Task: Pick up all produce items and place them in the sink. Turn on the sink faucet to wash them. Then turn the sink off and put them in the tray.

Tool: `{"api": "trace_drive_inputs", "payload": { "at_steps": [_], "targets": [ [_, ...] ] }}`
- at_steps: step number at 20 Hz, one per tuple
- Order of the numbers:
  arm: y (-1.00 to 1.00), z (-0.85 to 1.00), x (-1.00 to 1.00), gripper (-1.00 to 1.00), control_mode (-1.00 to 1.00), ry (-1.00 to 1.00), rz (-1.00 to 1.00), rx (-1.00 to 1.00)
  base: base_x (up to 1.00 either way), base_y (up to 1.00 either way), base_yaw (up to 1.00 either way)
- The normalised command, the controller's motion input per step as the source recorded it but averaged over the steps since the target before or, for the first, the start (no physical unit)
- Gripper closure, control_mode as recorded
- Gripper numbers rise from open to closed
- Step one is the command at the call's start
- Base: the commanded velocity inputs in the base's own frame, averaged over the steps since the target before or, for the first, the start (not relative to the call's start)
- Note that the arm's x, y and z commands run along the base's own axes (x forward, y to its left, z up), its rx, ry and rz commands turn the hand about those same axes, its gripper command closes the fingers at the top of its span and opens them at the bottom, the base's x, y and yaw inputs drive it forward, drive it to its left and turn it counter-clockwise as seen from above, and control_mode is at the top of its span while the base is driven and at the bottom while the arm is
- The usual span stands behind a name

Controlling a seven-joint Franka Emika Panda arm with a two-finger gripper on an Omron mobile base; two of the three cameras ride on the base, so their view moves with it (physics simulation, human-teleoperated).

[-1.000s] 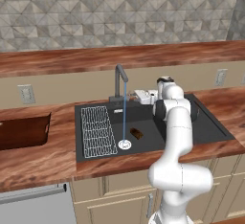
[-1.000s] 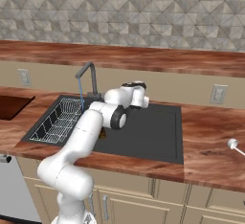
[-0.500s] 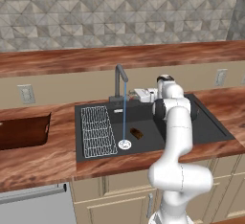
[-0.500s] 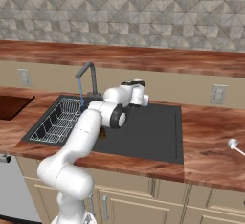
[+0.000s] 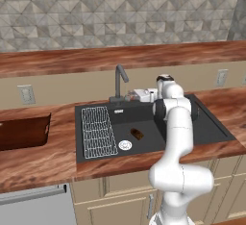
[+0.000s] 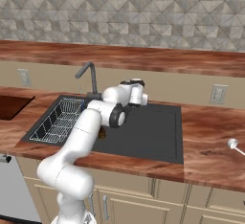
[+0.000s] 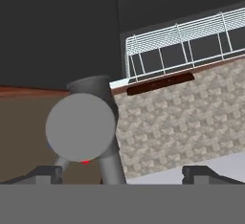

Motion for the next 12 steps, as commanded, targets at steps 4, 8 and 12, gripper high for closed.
{"api": "trace_drive_inputs", "payload": {
  "at_steps": [4, 8, 12],
  "targets": [
    [0.95, 0.18, -0.10, -1.00, -1.00, -0.12, 0.05, -0.03, 0.00, 0.00, 0.00],
    [0.76, 0.16, -0.19, -1.00, -1.00, -0.15, 0.06, -0.03, 0.00, 0.00, 0.00],
    [0.56, 0.12, -0.28, -1.00, -1.00, -0.15, 0.05, -0.05, 0.00, 0.00, 0.00]
  ]
}}
